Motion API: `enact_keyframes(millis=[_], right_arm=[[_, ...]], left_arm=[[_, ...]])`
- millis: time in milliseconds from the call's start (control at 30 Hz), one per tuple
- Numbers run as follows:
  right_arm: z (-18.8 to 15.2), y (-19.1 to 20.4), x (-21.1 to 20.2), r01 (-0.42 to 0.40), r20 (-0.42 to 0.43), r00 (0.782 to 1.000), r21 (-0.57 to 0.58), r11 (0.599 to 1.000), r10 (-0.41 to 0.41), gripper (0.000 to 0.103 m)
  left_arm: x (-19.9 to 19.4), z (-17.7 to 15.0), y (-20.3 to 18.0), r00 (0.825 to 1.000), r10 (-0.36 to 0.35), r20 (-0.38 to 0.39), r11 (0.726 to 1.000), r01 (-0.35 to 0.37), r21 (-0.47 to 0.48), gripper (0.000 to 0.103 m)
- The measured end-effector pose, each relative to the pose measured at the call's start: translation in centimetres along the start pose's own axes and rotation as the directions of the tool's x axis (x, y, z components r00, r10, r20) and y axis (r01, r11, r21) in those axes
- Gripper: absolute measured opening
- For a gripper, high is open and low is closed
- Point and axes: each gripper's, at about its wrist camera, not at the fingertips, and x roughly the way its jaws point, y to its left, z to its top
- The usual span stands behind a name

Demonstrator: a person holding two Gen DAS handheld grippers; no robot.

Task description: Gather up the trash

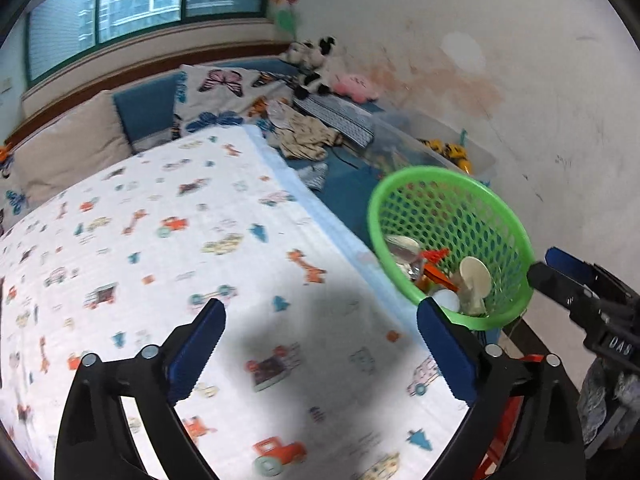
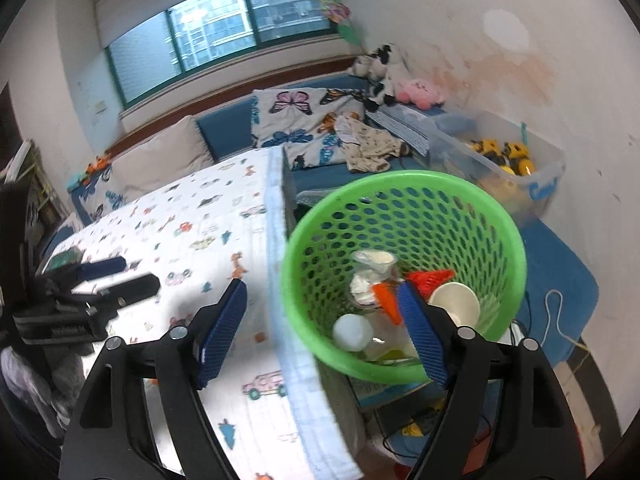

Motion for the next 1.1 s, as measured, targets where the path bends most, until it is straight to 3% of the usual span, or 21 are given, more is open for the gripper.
enact_keyframes(millis=[367, 1100], right_arm=[[-2.0, 4.8, -0.4, 0.003, 0.02, 1.0, -0.056, 0.998, -0.001, 0.089], [-4.3, 8.8, -2.7, -0.014, 0.066, 0.998, -0.055, 0.998, 0.017, 0.095]], left_arm=[[-4.8, -2.8, 4.6, 0.988, 0.125, 0.087, 0.991, -0.121, -0.056, 0.095], [-10.2, -7.7, 8.3, 0.964, 0.22, 0.153, 0.966, -0.193, -0.171, 0.095]])
